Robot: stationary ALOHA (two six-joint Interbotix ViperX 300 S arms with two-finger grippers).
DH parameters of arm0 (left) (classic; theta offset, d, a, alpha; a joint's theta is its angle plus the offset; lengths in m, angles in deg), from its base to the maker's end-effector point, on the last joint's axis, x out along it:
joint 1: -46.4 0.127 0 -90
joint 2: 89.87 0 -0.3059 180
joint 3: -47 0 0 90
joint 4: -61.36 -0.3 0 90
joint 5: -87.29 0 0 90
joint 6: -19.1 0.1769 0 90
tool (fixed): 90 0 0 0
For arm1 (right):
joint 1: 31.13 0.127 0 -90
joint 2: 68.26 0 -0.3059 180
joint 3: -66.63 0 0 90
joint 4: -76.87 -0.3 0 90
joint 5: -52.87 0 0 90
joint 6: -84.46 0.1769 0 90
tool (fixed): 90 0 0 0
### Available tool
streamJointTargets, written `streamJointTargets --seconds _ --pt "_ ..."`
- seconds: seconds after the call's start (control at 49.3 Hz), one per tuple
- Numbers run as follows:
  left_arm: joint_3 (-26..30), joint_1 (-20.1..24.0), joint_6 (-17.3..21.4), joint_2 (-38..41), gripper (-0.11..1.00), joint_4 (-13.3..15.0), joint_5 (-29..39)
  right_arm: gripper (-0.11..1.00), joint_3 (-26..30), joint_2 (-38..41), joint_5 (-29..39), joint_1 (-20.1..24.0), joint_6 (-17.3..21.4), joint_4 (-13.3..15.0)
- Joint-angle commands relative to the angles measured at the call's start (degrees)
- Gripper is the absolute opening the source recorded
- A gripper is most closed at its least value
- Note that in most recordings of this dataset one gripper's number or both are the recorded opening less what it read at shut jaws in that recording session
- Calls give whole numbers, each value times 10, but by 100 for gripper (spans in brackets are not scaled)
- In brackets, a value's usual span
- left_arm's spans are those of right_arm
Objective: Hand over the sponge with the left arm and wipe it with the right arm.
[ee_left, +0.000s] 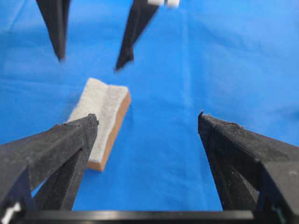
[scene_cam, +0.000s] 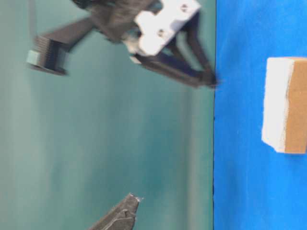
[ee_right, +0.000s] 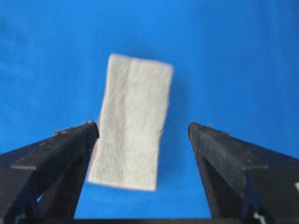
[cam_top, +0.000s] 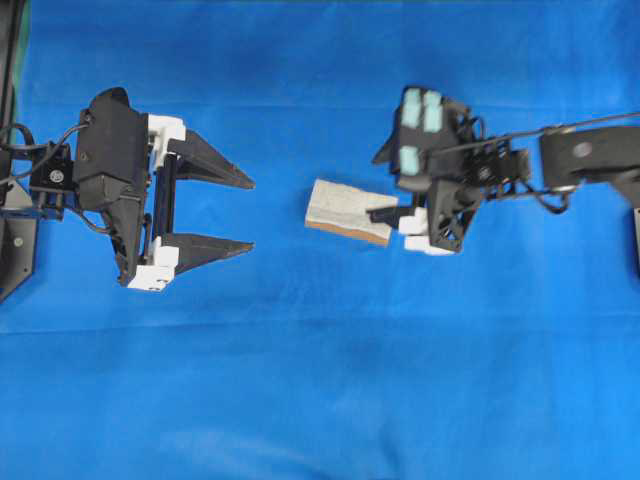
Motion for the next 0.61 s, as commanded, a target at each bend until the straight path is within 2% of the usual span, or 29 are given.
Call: streamJointTargets --seconds 0.0,0.406,0.589 --pt "4 -2 0 -2 85 -1 -2 74 8 -39 1 4 -2 1" --pt "4 -2 0 -2 85 -1 -3 74 -5 -64 -32 14 4 0" --pt "4 -1 -4 -20 84 -1 4 74 -13 -91 -20 22 4 0"
